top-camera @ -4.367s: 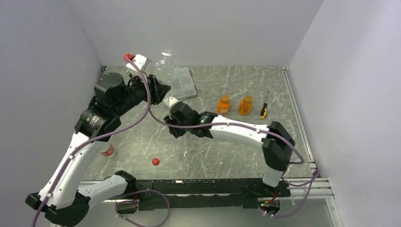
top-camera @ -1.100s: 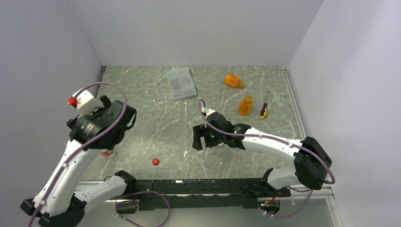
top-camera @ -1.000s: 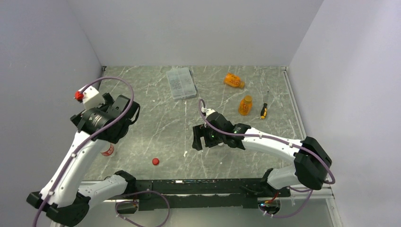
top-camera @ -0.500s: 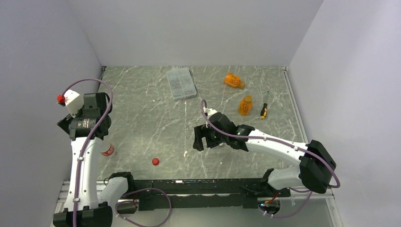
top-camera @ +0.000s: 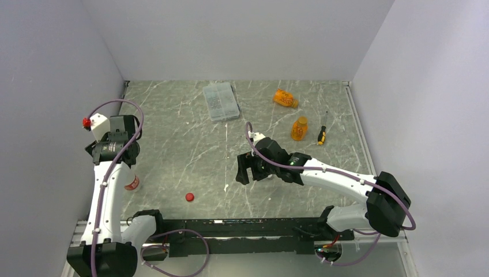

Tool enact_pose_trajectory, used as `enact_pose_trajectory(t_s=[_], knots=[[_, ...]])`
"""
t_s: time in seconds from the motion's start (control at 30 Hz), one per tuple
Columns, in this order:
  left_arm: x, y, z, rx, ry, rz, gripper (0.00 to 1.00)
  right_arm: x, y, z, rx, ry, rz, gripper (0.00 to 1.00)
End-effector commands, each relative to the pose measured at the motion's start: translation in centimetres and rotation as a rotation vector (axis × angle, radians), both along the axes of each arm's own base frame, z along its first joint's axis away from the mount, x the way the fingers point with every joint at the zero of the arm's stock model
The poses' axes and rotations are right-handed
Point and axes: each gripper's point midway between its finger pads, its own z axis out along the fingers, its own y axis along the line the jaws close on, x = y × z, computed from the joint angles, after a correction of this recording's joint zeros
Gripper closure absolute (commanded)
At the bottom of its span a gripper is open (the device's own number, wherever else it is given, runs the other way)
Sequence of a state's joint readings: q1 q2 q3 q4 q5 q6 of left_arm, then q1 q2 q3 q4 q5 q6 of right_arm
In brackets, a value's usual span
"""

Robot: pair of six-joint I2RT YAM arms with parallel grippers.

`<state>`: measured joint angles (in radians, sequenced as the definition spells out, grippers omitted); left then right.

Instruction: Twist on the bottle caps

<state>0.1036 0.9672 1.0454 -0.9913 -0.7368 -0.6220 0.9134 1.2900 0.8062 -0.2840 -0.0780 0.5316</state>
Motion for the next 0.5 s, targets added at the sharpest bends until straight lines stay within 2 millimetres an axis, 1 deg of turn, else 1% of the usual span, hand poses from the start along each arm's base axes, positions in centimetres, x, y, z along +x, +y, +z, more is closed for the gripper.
enact_pose_trajectory(t_s=[0.0,0.07,0.1,0.2,0.23,0.3,0.37,0.47], knots=[[0.3,0.0,-0.7,-0.009,-0.01,0.006,0.31,0.6,0.6,1.2,0.04,-0.055,0.004,0.15],[0.6,-0.1,-0.9,-0.013,-0.002,-0.016,0.42,0.7,0.6,1.2,0.043,-0.057,0.004,0.15],[0.7,-0.2,-0.9,-0.014,0.003,-0.031,0.5,0.7,0.7,1.2,0.043,-0.057,0.004,0.15],[1.9,-1.0,-0.6,-0.032,0.007,-0.123,0.8,0.8,0.8,1.6,0.051,-0.068,0.008,0.15],[2.6,-1.5,-0.6,-0.045,0.007,-0.173,0.87,0.9,0.9,1.8,0.056,-0.076,0.011,0.15],[3.8,-2.8,-0.5,-0.088,0.016,-0.276,0.94,1.1,1.3,2.8,0.079,-0.102,0.026,0.15],[5.3,-5.2,-0.6,-0.175,0.018,-0.433,0.98,1.3,1.7,3.9,0.101,-0.133,0.045,0.15],[6.8,-9.1,-0.2,-0.313,0.018,-0.633,1.0,1.6,2.5,6.2,0.148,-0.194,0.087,0.14]])
